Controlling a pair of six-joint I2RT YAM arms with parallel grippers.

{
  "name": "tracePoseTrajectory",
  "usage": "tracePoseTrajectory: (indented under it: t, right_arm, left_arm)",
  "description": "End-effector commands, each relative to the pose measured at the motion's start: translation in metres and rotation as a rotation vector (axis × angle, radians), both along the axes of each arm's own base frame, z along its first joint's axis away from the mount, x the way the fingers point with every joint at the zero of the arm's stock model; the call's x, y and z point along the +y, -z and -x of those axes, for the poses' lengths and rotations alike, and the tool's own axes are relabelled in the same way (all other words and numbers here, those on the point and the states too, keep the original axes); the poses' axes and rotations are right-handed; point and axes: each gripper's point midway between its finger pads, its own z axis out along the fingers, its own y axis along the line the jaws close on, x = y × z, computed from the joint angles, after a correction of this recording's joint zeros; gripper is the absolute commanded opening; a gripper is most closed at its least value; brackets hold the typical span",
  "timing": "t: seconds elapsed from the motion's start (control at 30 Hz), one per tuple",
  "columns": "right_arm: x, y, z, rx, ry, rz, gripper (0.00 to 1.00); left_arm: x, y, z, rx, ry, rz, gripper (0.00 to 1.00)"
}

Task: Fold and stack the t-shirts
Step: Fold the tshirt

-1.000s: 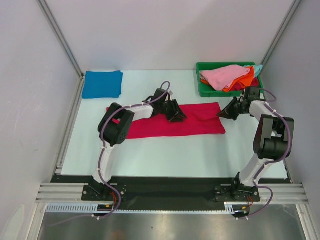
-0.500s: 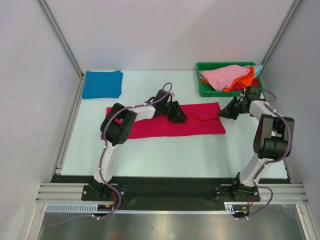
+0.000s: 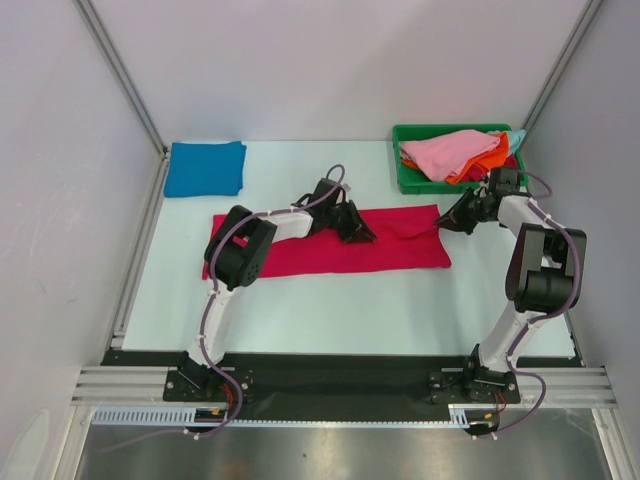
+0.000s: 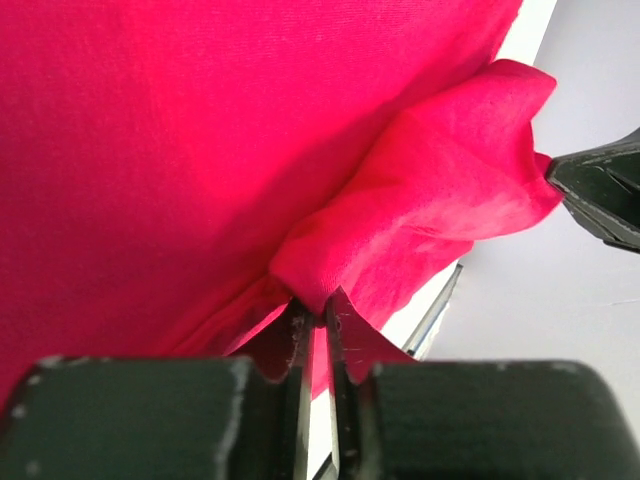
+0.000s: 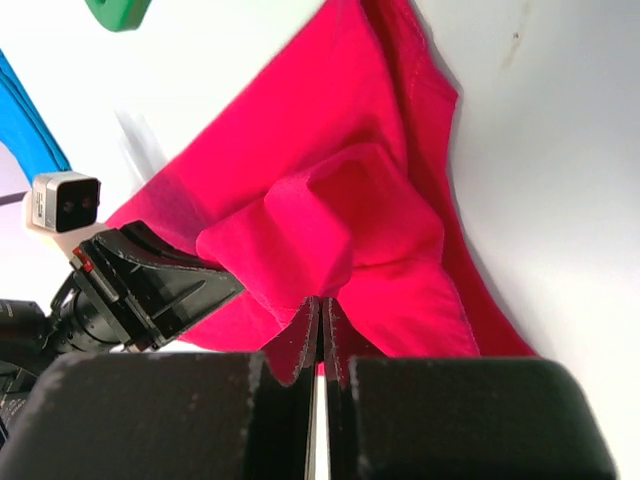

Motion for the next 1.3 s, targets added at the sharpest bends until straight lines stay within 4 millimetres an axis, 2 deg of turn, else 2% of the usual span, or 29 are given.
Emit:
tracePoseTrajectory:
  t: [0.0, 0.07, 0.17, 0.33, 0.63, 0.87, 0.97, 1.27]
  right_arm:
    - [0.002, -0.012, -0.016, -0.046, -0.016, -0.007, 0.0]
    - [0.001, -0.013, -0.019, -0.051, -0.018, -0.002, 0.0]
    - [-0.002, -0.015, -0.019, -0.047, -0.02, 0.012, 0.0]
    - [-0.004, -0.019, -0.014, -0.031, -0.029, 0.034, 0.0]
    - [-0.005, -0.013, 0.012, 0.024, -0.048, 0.064, 0.0]
    - [-0.009, -0.008, 0.026, 0.042, -0.045, 0.096, 0.0]
    - [-0.012, -0.006, 0.03, 0.052, -0.041, 0.1, 0.0]
    - [-0.008, 0.009, 0.05, 0.096, -0.046, 0.103, 0.01]
  left_arm:
    - [-0.005, -0.04, -0.013, -0.049, -0.003, 0.08, 0.08]
    - [0.0, -0.045, -0.016, -0.04, -0.011, 0.085, 0.04]
    - [0.009, -0.067, -0.02, -0.049, -0.021, 0.119, 0.02]
    - [0.017, -0.08, -0.017, -0.028, -0.007, 0.148, 0.0]
    - [0.02, -0.057, 0.019, 0.064, 0.051, 0.149, 0.01]
    - [0.01, -0.054, 0.041, 0.088, 0.103, 0.159, 0.04]
    - [0.006, -0.052, 0.048, 0.098, 0.125, 0.158, 0.04]
    - [0.016, -0.036, 0.052, 0.111, 0.138, 0.085, 0.06]
